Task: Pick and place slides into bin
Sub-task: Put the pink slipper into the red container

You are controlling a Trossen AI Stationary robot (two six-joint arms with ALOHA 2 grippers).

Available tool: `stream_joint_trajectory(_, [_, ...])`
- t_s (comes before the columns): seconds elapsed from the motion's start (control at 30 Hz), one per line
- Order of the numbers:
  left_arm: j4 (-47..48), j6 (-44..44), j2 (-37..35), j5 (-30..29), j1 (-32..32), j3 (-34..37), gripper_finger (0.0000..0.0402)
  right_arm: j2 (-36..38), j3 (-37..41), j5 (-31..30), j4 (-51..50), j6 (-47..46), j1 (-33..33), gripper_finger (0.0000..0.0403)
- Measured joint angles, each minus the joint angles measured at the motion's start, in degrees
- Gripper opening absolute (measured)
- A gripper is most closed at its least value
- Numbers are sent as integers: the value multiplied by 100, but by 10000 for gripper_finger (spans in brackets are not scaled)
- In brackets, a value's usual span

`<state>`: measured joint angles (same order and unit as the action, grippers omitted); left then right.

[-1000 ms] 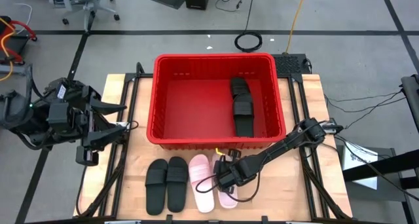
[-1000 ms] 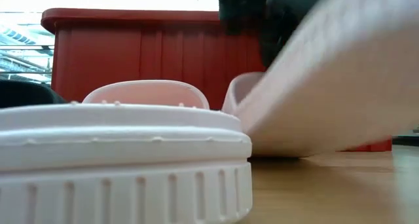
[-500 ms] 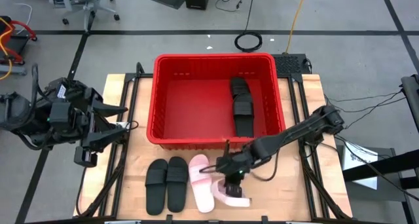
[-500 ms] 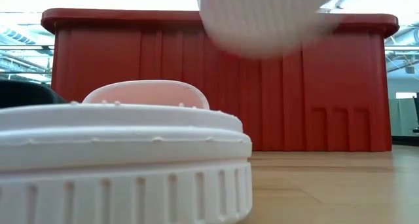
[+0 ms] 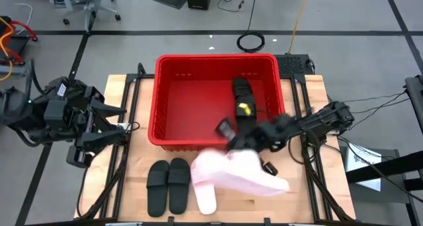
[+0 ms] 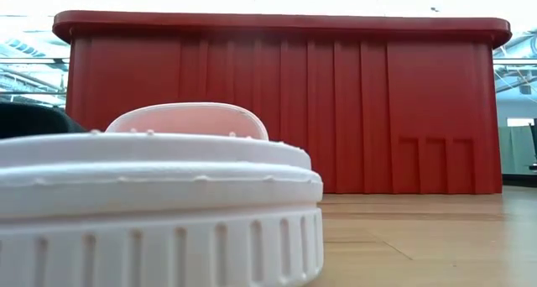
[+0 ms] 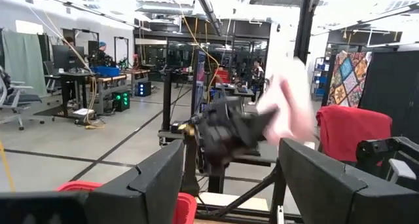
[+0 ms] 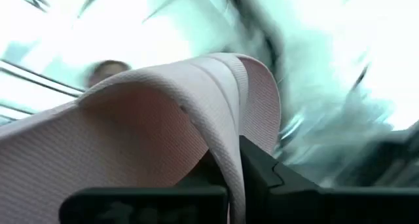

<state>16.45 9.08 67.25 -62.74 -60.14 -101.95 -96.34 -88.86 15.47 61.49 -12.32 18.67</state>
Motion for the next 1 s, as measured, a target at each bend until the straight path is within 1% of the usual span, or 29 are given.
stream_joint_trajectory(0.03, [0, 0, -31, -2, -2, 0, 255, 80, 0, -372, 108, 702, -46, 2])
stream_joint_trajectory(0.07, [0, 8, -64, -6, 0, 0, 255, 190, 0, -926, 111, 1412, -63, 2])
stream_joint_trajectory(0.13, [-24, 83, -133, -16, 12, -2, 255, 384, -15, -2252, 149, 2772, -76, 2])
stream_joint_trajectory(0.23, [-63, 220, -238, -25, 81, -1, 255, 689, -195, -4567, 17, 4954, -67, 2])
stream_joint_trajectory(0.33, [-197, 354, -351, -29, 150, 0, 255, 934, -398, -6281, -235, 7012, -274, 2])
stream_joint_trajectory(0.4, [-364, 486, -437, -37, 196, 0, 255, 1072, -485, -7497, -609, 7999, -545, 2])
stream_joint_trajectory(0.47, [-539, 649, -504, -129, 238, 0, 255, 1199, -494, -8567, -1160, 8618, -938, 2])
stream_joint_trajectory(0.5, [-618, 733, -532, -212, 259, -2, 255, 1265, -494, -9014, -1510, 8769, -1154, 2])
stream_joint_trajectory(0.53, [-674, 834, -554, -308, 277, -2, 255, 1325, -484, -9236, -2060, 8690, -1367, 2])
stream_joint_trajectory(0.63, [-730, 1173, -595, -509, 342, -2, 255, 1563, -504, -9236, -3883, 7882, -1854, 2])
stream_joint_trajectory(0.7, [-771, 1383, -602, -626, 408, -2, 255, 1638, -531, -9169, -4635, 7273, -2161, 2])
stream_joint_trajectory(0.77, [-803, 1538, -625, -702, 479, 0, 255, 1675, -528, -9029, -5088, 6752, -2394, 2])
stream_joint_trajectory(0.83, [-826, 1611, -631, -733, 564, 0, 255, 1724, -527, -8620, -5294, 6406, -2581, 2])
stream_joint_trajectory(0.93, [-890, 1684, -636, -747, 703, 0, 255, 1767, -599, -8194, -5439, 6236, -2775, 2])
stream_joint_trajectory(1.0, [-929, 1758, -634, -777, 785, 0, 255, 1763, -803, -7822, -5943, 6053, -2887, 2])
